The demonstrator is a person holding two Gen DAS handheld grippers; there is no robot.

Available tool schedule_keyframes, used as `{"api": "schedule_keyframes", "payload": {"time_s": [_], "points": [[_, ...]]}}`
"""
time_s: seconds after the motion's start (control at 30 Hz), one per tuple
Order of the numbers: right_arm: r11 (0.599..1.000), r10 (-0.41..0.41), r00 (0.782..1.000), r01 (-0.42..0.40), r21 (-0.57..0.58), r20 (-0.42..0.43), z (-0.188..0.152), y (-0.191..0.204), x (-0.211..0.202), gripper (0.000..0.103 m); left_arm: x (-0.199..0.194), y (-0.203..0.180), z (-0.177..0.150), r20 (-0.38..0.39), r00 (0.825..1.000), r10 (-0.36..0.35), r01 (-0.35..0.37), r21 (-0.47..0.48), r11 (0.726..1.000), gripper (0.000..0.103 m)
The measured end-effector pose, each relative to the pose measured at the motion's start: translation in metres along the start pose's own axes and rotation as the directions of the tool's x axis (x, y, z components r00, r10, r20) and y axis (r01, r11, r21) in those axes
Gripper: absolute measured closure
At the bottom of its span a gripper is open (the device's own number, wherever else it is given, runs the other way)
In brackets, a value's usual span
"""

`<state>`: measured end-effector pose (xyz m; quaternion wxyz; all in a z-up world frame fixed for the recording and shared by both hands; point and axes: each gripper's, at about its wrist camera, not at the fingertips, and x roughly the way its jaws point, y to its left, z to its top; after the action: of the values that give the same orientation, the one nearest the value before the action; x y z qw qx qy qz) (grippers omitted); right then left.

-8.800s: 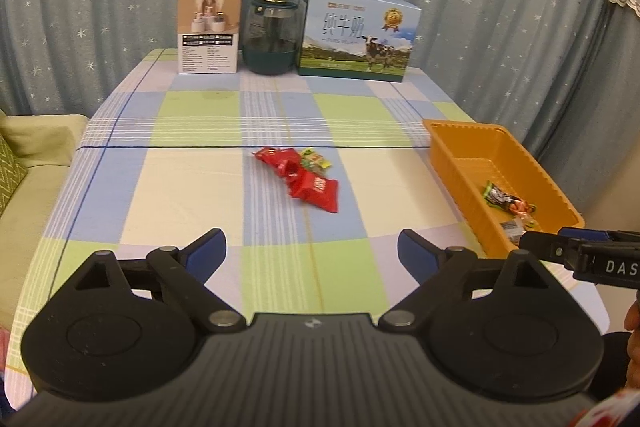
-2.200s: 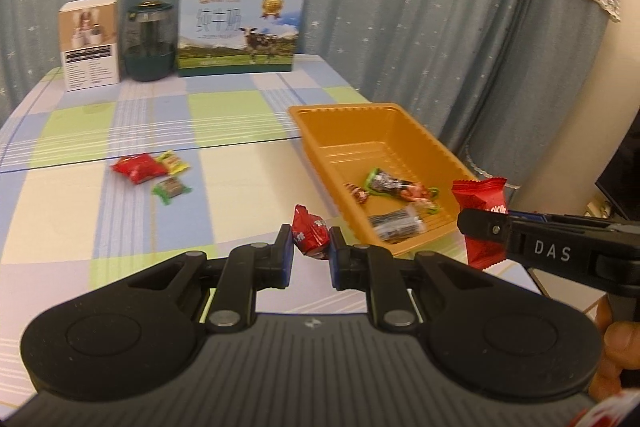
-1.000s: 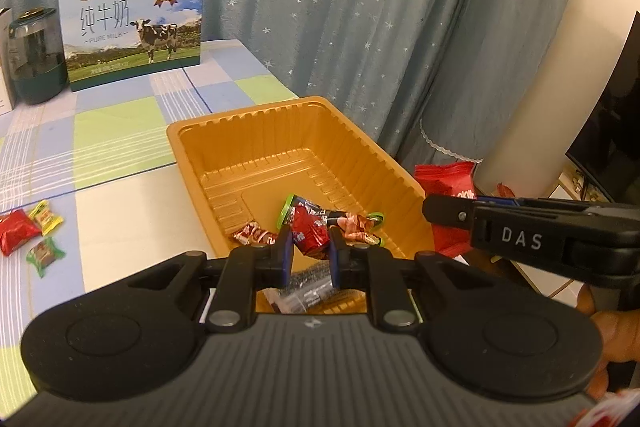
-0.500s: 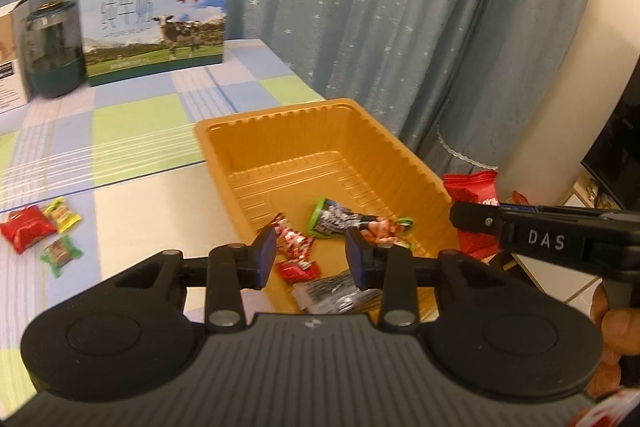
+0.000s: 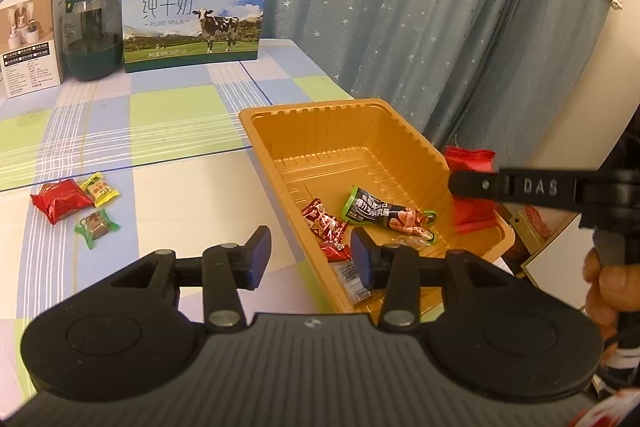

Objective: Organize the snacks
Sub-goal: 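Open left tool over the tray while right tool releases the square candy into it, then withdraw both tools from the tray toward the remaining candies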

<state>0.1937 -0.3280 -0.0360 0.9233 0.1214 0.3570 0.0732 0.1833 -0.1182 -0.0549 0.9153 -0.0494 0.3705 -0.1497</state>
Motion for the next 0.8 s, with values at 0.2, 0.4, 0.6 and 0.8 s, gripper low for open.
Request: {"api": "schedule_keyframes", "payload": {"time_s": [0.2, 0.4, 0.6, 0.8], "points": [[0.998, 0.015, 1.0, -0.016, 0.06, 0.022, 0.001, -0.006, -0.003, 0.054, -0.008, 0.005, -0.006, 0.002, 1.0, 0.012, -0.012, -0.013, 1.0, 0.048], [0.997, -0.003, 1.0, 0.002, 0.077, 0.01, -0.007, -0.007, -0.014, 0.053, -0.019, 0.011, -0.012, 0.01, 0.999, 0.03, -0.03, -0.032, 0.999, 0.039], [0.996, -0.012, 1.0, 0.012, 0.087, -0.004, -0.021, 0.0, -0.031, 0.052, -0.036, 0.016, -0.016, 0.019, 0.999, 0.049, -0.048, -0.043, 0.998, 0.033], [0.997, -0.008, 1.0, 0.009, 0.081, -0.009, -0.034, 0.015, -0.049, 0.05, -0.057, 0.021, -0.021, 0.032, 0.997, 0.066, -0.065, -0.048, 0.997, 0.028]]}}
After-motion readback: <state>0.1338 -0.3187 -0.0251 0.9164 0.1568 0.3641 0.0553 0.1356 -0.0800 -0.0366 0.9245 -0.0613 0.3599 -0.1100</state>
